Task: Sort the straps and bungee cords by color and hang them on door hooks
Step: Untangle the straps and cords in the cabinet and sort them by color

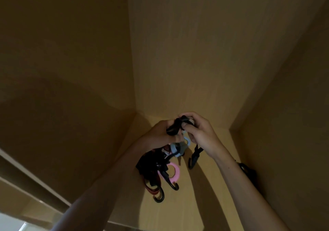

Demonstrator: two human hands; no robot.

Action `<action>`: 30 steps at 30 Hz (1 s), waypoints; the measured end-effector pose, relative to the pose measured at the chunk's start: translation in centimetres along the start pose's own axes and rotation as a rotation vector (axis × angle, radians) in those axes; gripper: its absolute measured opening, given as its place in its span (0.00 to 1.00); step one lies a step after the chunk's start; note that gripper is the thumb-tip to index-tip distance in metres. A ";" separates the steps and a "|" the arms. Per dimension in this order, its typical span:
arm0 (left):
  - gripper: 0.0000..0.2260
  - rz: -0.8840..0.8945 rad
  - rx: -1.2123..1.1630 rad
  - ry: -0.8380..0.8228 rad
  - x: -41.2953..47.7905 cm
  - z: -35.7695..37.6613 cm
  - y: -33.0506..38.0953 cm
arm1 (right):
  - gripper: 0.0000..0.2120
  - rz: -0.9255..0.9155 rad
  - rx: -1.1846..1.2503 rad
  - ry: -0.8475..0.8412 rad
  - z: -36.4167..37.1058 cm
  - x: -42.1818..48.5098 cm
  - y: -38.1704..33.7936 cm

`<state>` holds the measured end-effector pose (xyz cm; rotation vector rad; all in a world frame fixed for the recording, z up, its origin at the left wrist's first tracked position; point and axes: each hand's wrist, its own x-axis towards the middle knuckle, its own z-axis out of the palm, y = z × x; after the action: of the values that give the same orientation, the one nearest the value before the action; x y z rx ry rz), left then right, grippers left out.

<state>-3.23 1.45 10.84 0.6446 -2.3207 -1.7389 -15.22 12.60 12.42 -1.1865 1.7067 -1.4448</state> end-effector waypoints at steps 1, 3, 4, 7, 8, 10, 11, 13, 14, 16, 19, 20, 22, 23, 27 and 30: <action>0.09 0.000 0.019 0.030 0.1 -0.2 -0.1 | 0.09 -0.001 -0.003 0.011 -0.2 -0.1 0.0; 0.06 -0.002 0.061 0.098 0.2 -0.6 0.0 | 0.11 0.001 -0.045 0.037 -0.7 -0.1 0.3; 0.07 0.002 0.039 0.126 0.1 -0.7 0.2 | 0.11 0.003 -0.077 0.046 -1.0 -0.1 0.6; 0.06 0.025 -0.035 0.202 -0.1 -1.0 1.2 | 0.10 0.048 -0.239 0.022 -0.9 0.0 1.9; 0.05 0.021 -0.034 0.219 -0.1 -0.9 1.5 | 0.08 0.070 -0.275 0.009 -0.7 0.0 2.6; 0.05 0.025 -0.053 0.237 -0.2 -0.8 2.2 | 0.06 0.122 -0.257 -0.012 -0.1 -0.2 3.8; 0.06 0.033 -0.076 0.245 -0.3 -0.8 2.6 | 0.08 0.144 -0.227 -0.018 0.2 -0.4 4.5; 0.07 0.047 -0.134 0.253 -0.2 -0.8 3.1 | 0.07 0.174 -0.180 -0.021 0.9 -0.8 5.3; 0.07 0.054 -0.162 0.252 -0.1 -0.8 3.2 | 0.07 0.176 -0.144 -0.029 1.3 -1.0 5.7; 0.07 0.065 -0.208 0.245 0.0 -0.6 3.5 | 0.10 0.177 -0.043 -0.061 2.4 -1.1 6.1; 0.07 0.083 -0.215 0.241 0.0 -0.1 4.1 | 0.17 0.100 -0.020 -0.125 4.1 -0.7 5.8; 0.07 0.083 -0.219 0.246 0.1 0.0 4.2 | 0.21 0.077 -0.011 -0.131 4.6 -0.5 5.8; 0.08 0.079 -0.265 0.251 0.3 0.3 4.4 | 0.28 0.063 0.003 -0.099 5.5 -0.3 5.4; 0.08 0.075 -0.296 0.250 0.4 0.5 4.4 | 0.28 0.054 0.011 -0.069 5.7 -0.2 5.4; 0.09 0.072 -0.414 0.307 0.9 0.1 4.4 | 0.10 0.096 -0.095 0.021 4.9 0.5 5.9; 0.09 0.070 -0.444 0.377 1.4 -0.8 4.2 | 0.09 0.199 -0.090 0.012 3.7 0.5 6.0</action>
<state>-5.12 1.09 14.89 0.7181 -1.6222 -1.8251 -13.65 10.62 5.77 -1.0225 1.8581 -1.2695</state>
